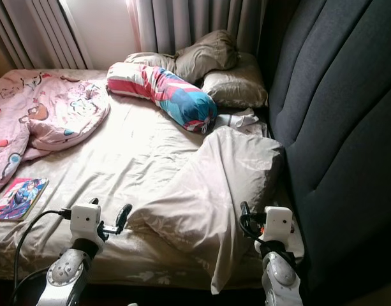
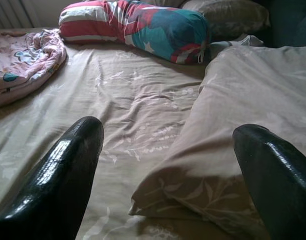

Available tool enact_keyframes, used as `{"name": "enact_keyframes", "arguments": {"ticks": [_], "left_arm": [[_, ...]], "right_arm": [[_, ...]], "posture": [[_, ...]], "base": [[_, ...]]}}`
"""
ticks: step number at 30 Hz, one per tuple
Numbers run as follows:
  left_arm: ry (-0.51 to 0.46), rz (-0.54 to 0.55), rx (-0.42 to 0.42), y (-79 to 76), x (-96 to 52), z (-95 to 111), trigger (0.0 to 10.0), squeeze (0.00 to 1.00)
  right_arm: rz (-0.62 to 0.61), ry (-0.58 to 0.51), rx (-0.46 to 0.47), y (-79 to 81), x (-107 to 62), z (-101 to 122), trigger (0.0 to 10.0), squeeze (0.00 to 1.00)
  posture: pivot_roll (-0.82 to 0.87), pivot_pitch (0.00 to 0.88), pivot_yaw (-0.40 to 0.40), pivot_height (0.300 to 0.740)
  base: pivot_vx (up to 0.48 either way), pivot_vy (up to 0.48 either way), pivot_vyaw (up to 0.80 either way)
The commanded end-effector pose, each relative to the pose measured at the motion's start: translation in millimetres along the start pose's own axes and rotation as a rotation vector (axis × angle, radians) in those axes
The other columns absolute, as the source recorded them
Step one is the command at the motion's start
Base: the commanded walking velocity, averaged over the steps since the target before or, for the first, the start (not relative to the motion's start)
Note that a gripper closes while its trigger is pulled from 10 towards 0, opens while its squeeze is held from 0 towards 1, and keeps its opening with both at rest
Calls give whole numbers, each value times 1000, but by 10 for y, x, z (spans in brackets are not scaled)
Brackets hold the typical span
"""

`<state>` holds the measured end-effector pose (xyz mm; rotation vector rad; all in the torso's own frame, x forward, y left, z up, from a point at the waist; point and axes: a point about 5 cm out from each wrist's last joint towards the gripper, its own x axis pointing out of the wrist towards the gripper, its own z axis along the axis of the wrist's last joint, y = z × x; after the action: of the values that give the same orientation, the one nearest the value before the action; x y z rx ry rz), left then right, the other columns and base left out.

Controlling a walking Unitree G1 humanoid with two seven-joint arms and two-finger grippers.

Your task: Clean up the room

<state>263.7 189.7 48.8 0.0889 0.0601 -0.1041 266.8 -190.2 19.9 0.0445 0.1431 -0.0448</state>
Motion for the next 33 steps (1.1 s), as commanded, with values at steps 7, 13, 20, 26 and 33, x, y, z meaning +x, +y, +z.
{"name": "enact_keyframes", "arguments": {"ticks": [7,13,20,26,33], "left_arm": [[12,-23,9,-30,20,10,10000,0],[10,-27,4,-36,18,12,10000,0],[5,-31,6,-40,21,27,10000,0],[1,-42,16,-50,32,41,10000,0],[2,-44,15,-59,32,41,10000,0]], "right_arm": [[1,10,-2,-4,4,-10,10000,0],[-1,12,-3,-12,3,-17,10000,0],[4,13,-1,0,9,-15,10000,0],[10,16,-5,12,7,-20,10000,0],[10,47,-16,2,10,-54,10000,0]], "posture": [[-44,15,-8,672],[-41,15,-8,672],[-40,15,-8,672],[-41,15,-7,672],[-41,12,-7,667]], "base": [[0,0,0],[0,0,0],[0,0,0],[0,0,0],[0,0,0]]}}
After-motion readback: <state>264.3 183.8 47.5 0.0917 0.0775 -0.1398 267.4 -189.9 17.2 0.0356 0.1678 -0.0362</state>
